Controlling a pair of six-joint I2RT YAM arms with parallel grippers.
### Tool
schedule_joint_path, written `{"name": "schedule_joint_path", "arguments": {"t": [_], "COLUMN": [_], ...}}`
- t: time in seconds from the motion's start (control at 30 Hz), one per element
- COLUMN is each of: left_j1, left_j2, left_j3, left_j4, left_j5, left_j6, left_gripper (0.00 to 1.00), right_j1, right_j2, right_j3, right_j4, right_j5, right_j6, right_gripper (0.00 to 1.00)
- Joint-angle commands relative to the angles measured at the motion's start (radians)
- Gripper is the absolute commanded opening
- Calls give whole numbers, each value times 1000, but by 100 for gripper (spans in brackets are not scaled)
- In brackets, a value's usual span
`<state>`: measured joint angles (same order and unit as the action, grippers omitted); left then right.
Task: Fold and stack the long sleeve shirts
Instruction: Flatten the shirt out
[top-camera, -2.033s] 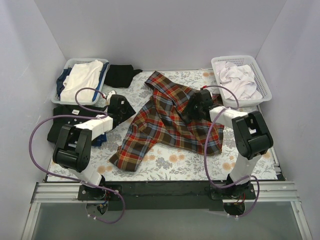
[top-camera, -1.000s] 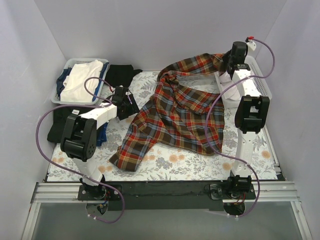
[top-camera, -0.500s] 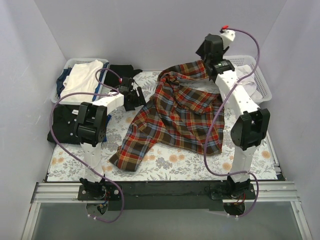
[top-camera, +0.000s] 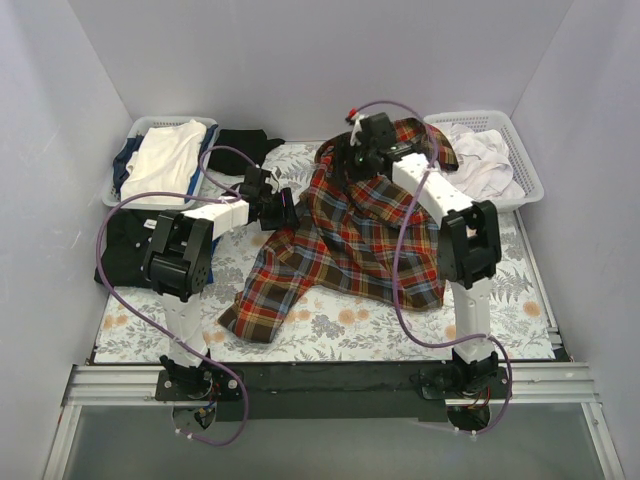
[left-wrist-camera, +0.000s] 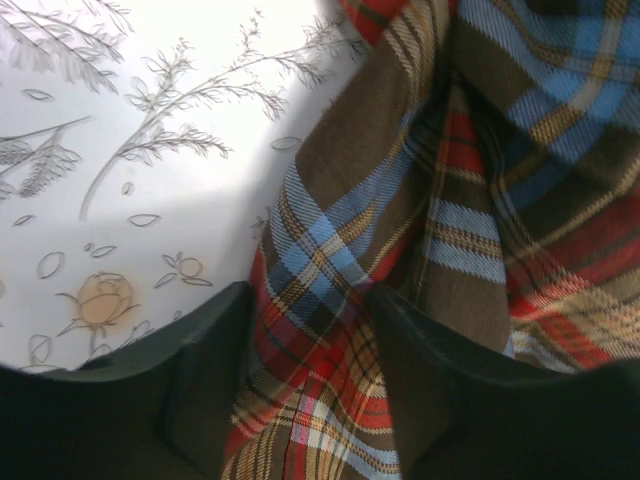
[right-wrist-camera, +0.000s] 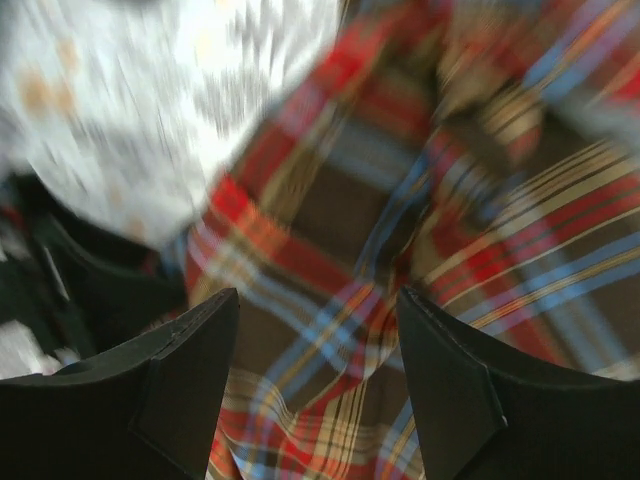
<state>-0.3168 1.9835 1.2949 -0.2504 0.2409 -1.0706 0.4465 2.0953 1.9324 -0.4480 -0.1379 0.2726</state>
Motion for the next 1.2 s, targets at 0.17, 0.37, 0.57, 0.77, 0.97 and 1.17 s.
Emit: {"name": "schedule_joint_path", "arguments": {"t": [0.17,0.37,0.57,0.77,0.97,1.17], "left_j1": [-16,-13,1,1,1,2], "left_j2": [3,-90,-213,-349,-388,-198], "left_j3": [-43,-71,-140,-273,-192,-28], "left_j4": [-118,-185,-210,-141,-92,-18], "left_j5": [-31,-239,-336,-189,-186,-100], "left_j6": [23,-25,-55,-40,-25,-26], "left_gripper": [0,0,0,24,67,65], "right_j1": [153,158,138,130,132,132], "right_j2": [94,147,11,-101,-210,-222], "right_j3": [10,42,-157,-416,-650,-665], "right_j4": [-156,-270,-278,-236,-169,-156], "right_j5": [-155,49,242,163,144,144], "right_j6": [-182,-125,-78,-85,-70,-79], "right_gripper": [73,37,1,1,1,1]}}
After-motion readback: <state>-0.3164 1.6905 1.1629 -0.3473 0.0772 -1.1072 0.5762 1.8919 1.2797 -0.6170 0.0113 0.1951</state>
